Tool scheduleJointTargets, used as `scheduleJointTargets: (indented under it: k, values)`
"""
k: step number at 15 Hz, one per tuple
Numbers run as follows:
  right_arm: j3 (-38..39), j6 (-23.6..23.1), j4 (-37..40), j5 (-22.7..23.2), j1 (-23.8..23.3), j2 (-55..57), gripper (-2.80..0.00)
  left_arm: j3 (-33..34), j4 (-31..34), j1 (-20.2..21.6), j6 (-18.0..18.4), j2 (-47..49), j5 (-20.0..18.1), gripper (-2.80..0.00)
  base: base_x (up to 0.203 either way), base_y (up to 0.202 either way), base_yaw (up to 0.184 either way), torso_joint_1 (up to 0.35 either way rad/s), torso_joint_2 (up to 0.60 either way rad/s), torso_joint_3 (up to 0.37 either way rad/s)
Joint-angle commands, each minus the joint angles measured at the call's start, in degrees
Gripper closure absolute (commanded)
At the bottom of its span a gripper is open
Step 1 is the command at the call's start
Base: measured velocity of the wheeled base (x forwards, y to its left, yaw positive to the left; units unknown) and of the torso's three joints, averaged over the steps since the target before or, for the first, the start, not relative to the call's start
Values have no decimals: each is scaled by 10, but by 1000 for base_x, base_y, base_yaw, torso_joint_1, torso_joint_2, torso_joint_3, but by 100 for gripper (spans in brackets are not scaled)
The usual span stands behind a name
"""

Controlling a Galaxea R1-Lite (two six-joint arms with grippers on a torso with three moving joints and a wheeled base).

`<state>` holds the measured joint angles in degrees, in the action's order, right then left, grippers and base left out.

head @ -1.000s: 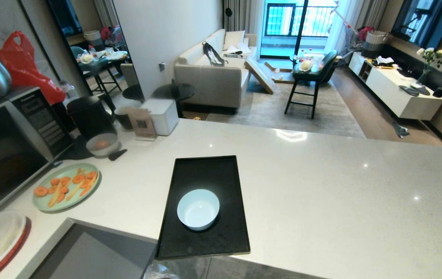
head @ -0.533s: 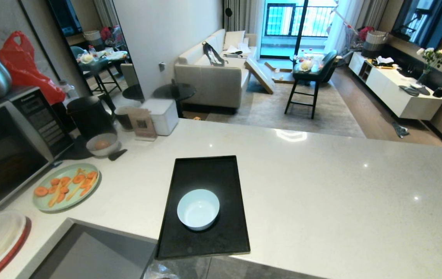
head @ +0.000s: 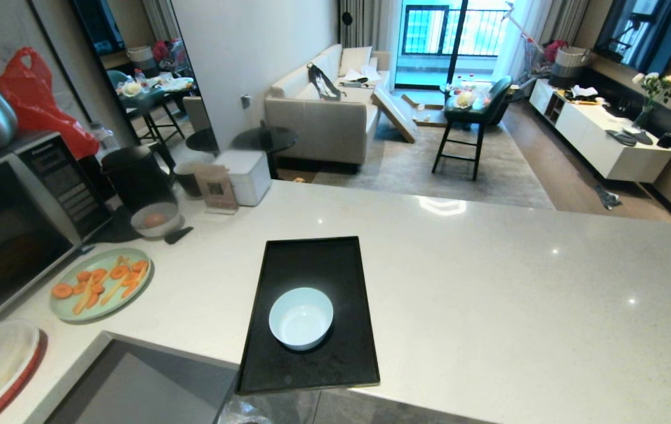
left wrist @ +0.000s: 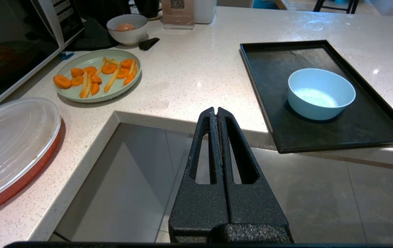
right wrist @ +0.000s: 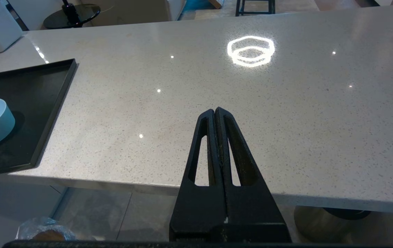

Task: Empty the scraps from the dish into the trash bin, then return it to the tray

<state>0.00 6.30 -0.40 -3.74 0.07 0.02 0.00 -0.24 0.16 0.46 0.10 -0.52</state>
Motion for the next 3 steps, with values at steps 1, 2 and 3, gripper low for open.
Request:
scheduleJointTargets:
  k: [1,2,3]
  values:
    - [0,0,0,1,0,0,0,0,0,0,0,0,0,0,0,0,0,0,0,0]
    - [0,0,0,0,0,0,0,0,-1,0,0,0,0,0,0,0,0,0,0,0]
    - [0,0,0,0,0,0,0,0,0,0,0,0,0,0,0,0,0,0,0,0]
